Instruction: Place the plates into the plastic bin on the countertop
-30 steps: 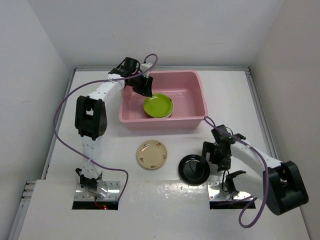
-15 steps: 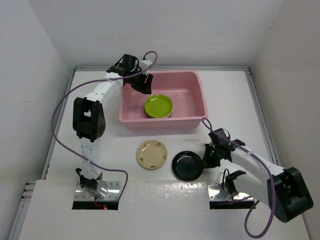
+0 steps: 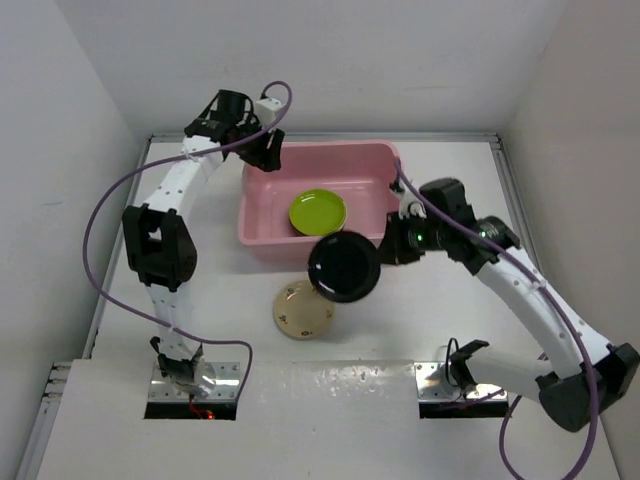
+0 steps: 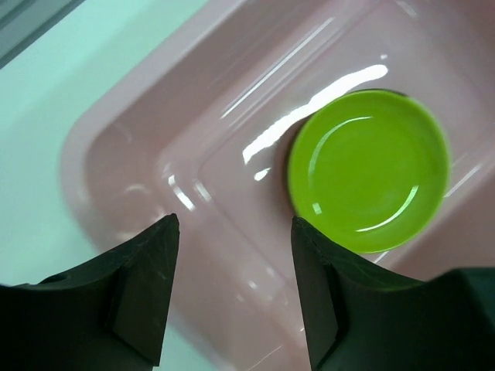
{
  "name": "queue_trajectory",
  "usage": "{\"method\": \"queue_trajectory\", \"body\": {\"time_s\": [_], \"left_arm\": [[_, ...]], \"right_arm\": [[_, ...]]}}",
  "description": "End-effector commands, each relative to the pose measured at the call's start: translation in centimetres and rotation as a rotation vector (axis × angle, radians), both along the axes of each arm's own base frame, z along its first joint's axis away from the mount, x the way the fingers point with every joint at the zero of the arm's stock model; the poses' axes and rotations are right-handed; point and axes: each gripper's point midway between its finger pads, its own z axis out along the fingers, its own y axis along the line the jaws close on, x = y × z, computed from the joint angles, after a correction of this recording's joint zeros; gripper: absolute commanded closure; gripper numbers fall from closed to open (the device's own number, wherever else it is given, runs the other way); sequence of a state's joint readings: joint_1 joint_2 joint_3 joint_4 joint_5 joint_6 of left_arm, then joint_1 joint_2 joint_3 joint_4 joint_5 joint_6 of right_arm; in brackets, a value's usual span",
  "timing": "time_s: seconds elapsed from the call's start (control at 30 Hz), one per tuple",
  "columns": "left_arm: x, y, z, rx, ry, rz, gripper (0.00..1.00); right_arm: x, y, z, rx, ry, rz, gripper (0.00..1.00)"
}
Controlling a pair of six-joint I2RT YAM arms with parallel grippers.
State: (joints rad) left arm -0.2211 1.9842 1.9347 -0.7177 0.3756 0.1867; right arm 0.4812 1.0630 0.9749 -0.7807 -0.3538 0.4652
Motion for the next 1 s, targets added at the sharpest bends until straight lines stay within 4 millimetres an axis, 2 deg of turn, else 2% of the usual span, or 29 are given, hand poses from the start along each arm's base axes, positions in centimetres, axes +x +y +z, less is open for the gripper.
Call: {"method": "queue_trajectory", "body": {"time_s": [0.0,0.03,0.07,0.1,0.13,0.2,0.23,0.3,0.37,0.4,0.43,0.5,0.53,0.6,0.67,0.7,0.73,0.8,0.83,0.87,0.9,0.93,0.97], "left_arm": [[0.4,4.4,4.3,0.042,-0.088,0.106,0.38],[0.6,5.0,4.2,0.05,-0.089,0.125,0.38],[0.6,5.7,4.7,0.05,-0.095,0.152,0.37],[0.8,7.2,5.2,0.067,-0.109,0.194,0.37],[0.8,7.9,4.7,0.079,-0.098,0.212,0.37],[0.5,9.5,5.5,0.095,-0.113,0.269,0.37],[0.5,10.3,5.0,0.107,-0.102,0.291,0.37],[0.1,11.5,5.8,0.128,-0.12,0.33,0.37],[-0.2,12.2,5.4,0.138,-0.11,0.346,0.37],[-0.2,12.4,5.4,0.145,-0.111,0.354,0.37],[-0.5,12.4,5.5,0.144,-0.112,0.354,0.37],[-0.4,13.0,5.5,0.151,-0.113,0.37,0.37],[-0.5,13.1,5.2,0.159,-0.107,0.363,0.37],[-0.5,13.6,5.1,0.16,-0.106,0.374,0.37],[-0.5,13.4,5.2,0.153,-0.105,0.366,0.37],[-0.5,13.2,5.2,0.144,-0.104,0.356,0.37],[-0.5,13.2,5.2,0.144,-0.104,0.356,0.37],[-0.5,13.0,5.2,0.137,-0.103,0.348,0.37],[-0.5,13.0,5.2,0.137,-0.103,0.348,0.37],[-0.5,13.0,5.2,0.137,-0.103,0.348,0.37],[-0.7,13.0,5.0,0.139,-0.094,0.347,0.37],[-0.8,13.0,5.4,0.137,-0.103,0.348,0.37],[-1.0,13.0,5.9,0.135,-0.112,0.348,0.37]], "right_arm": [[4.8,3.0,5.6,0.095,-0.149,0.063,1.0],[6.9,3.8,6.2,0.099,-0.15,0.045,1.0],[8.7,4.0,7.9,0.114,-0.193,0.016,1.0],[11.2,4.0,8.6,0.108,-0.247,-0.043,1.0],[14.2,4.5,6.5,0.093,-0.17,-0.116,1.0],[18.3,4.5,8.9,0.105,-0.239,-0.194,1.0],[20.8,4.8,4.7,0.069,-0.148,-0.237,1.0],[24.0,5.6,3.9,0.07,-0.148,-0.259,1.0],[25.7,6.2,-0.9,0.025,-0.062,-0.254,1.0],[26.8,6.7,0.2,0.044,-0.083,-0.252,1.0],[27.0,6.8,-2.2,0.017,-0.027,-0.25,1.0],[27.7,7.6,-3.0,0.026,-0.006,-0.228,0.99],[27.8,7.7,-4.5,0.012,0.021,-0.227,0.96],[28.1,7.8,-4.9,0.009,0.012,-0.231,0.78],[28.4,7.4,-5.2,0.005,0.002,-0.233,0.52],[28.7,7.5,-4.8,0.007,-0.017,-0.227,0.3],[28.6,7.5,-4.2,0.003,-0.035,-0.219,0.24],[28.3,7.0,-2.0,-0.057,-0.127,-0.18,0.16],[27.9,6.9,-1.7,-0.081,-0.144,-0.17,0.16],[27.2,6.7,1.9,-0.085,-0.227,-0.182,0.15],[26.1,5.7,0.6,-0.142,-0.218,-0.197,0.15],[25.7,6.4,1.4,-0.144,-0.277,-0.175,0.15],[23.5,5.3,3.9,-0.15,-0.35,-0.19,0.15]]}}
